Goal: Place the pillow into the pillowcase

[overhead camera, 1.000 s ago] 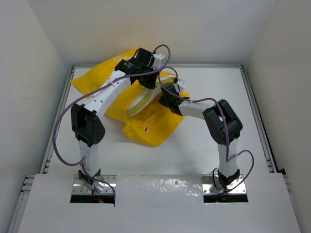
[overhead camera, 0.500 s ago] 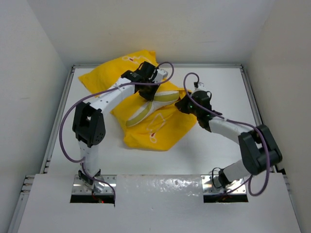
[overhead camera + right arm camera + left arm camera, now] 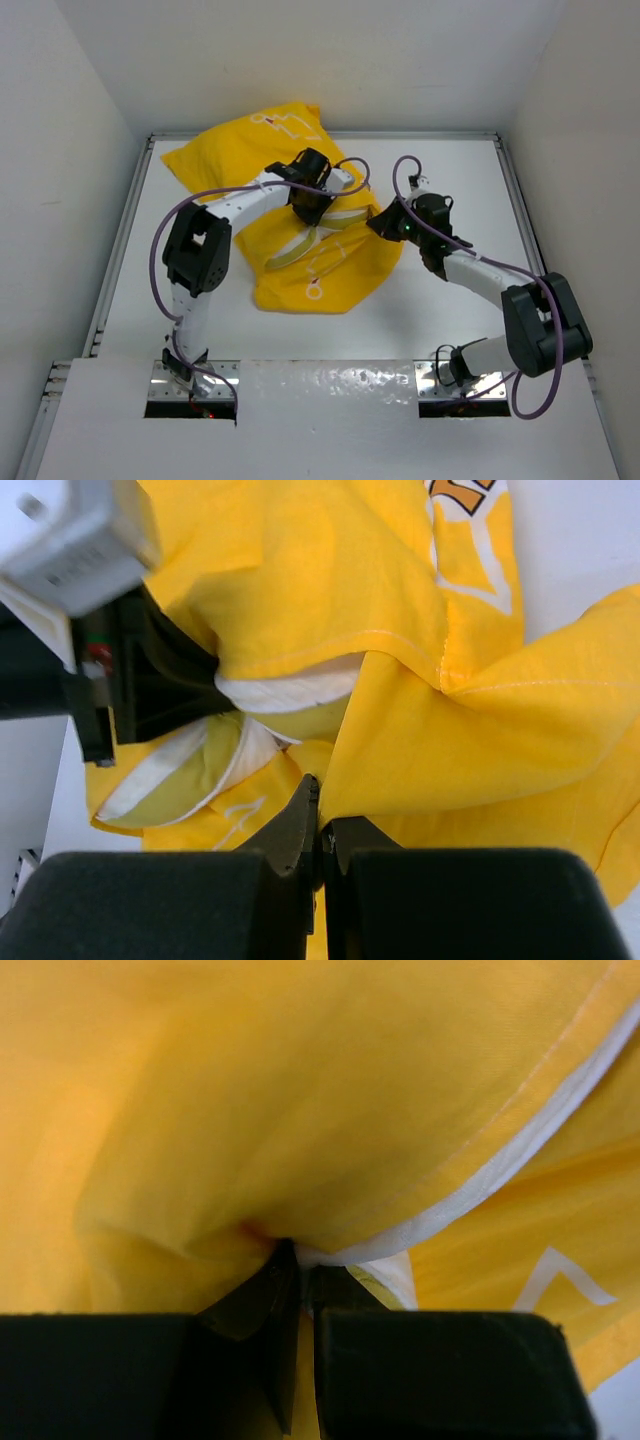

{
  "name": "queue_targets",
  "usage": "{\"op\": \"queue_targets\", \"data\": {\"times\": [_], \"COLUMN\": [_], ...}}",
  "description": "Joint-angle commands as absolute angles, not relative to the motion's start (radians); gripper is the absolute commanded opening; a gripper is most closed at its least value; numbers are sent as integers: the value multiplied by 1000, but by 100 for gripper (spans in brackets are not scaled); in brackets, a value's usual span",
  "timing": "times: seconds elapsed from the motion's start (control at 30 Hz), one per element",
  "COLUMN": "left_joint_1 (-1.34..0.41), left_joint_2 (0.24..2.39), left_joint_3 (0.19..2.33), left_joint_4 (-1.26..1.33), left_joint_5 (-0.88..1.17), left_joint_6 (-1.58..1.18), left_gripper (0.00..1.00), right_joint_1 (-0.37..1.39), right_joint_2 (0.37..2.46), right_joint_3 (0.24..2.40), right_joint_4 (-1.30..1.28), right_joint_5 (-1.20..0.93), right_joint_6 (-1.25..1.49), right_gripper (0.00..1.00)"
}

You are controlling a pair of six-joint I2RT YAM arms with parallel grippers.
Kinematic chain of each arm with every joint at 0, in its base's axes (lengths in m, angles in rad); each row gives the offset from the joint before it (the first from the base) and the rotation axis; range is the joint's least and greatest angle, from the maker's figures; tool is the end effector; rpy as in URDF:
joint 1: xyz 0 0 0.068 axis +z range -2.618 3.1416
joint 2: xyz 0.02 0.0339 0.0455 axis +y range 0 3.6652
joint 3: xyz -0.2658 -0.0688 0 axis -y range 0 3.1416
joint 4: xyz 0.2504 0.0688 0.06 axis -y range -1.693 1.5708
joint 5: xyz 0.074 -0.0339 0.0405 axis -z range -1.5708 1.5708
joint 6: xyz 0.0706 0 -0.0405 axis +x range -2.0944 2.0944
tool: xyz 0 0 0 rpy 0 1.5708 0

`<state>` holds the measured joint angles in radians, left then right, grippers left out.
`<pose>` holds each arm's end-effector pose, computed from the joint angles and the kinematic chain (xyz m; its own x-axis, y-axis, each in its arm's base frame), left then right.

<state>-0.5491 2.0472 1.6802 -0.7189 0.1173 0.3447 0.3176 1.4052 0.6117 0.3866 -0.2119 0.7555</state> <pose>0.3918 -0.2494 0.1884 -0.5194 0.7112 -0.4737 0.7866 0.6145 0.0601 0.3050 0.1159 0.1827 -0.6088 0.5055 -0.6114 -0.0980 0.7169 0.6903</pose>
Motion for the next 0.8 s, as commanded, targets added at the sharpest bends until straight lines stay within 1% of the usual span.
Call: {"op": "queue_targets", "data": {"times": [0.0, 0.03, 0.07, 0.1, 0.13, 0.2, 0.23, 0.27, 0.3, 0.33, 0.4, 0.47, 0.53, 0.57, 0.63, 0.67, 0.7, 0.77], "left_joint_1": [-543, -552, -554, -555, -554, -554, -554, -554, -552, -552, -546, -537, -523, -519, -511, -509, -511, -511], "left_joint_2": [2102, 2106, 2112, 2117, 2120, 2135, 2144, 2149, 2154, 2158, 2167, 2166, 2163, 2160, 2151, 2145, 2137, 2103], "left_joint_3": [1649, 1643, 1637, 1628, 1626, 1635, 1643, 1666, 1683, 1704, 1782, 1862, 1920, 1989, 2066, 2136, 2164, 2215], "left_joint_4": [-721, -729, -727, -724, -713, -700, -690, -689, -690, -696, -713, -742, -796, -814, -873, -887, -903, -913], "left_joint_5": [78, 87, 92, 107, 107, 109, 112, 118, 136, 144, 152, 173, 239, 282, 317, 331, 336, 359], "left_joint_6": [491, 502, 506, 508, 503, 483, 476, 457, 450, 443, 423, 404, 394, 385, 382, 383, 387, 402], "left_gripper": [0, 2, 8, 12, 22, 30, 37, 40, 42, 46, 52, 61, 64, 70, 72, 83, 98, 100], "right_joint_1": [302, 301, 302, 302, 302, 302, 307, 314, 324, 337, 370, 368, 368, 367, 353, 342, 331, 310], "right_joint_2": [1342, 1344, 1347, 1351, 1361, 1368, 1368, 1367, 1362, 1359, 1350, 1332, 1328, 1333, 1339, 1347, 1370, 1397], "right_joint_3": [660, 676, 690, 718, 732, 759, 781, 791, 825, 848, 888, 868, 853, 854, 850, 847, 850, 870], "right_joint_4": [439, 440, 440, 442, 443, 452, 459, 453, 425, 314, 232, 247, 258, 250, 255, 265, 267, 256], "right_joint_5": [-189, -181, -178, -184, -195, -227, -260, -267, -259, -202, -160, -152, -149, -138, -137, -146, -158, -184], "right_joint_6": [718, 712, 707, 703, 700, 695, 698, 696, 652, 611, 548, 555, 552, 554, 567, 580, 595, 600], "right_gripper": [0, 0, 0, 0, 0, 0, 0, 0, 0, 0, 0, 0, 0, 0, 0, 0, 0, 0]}}
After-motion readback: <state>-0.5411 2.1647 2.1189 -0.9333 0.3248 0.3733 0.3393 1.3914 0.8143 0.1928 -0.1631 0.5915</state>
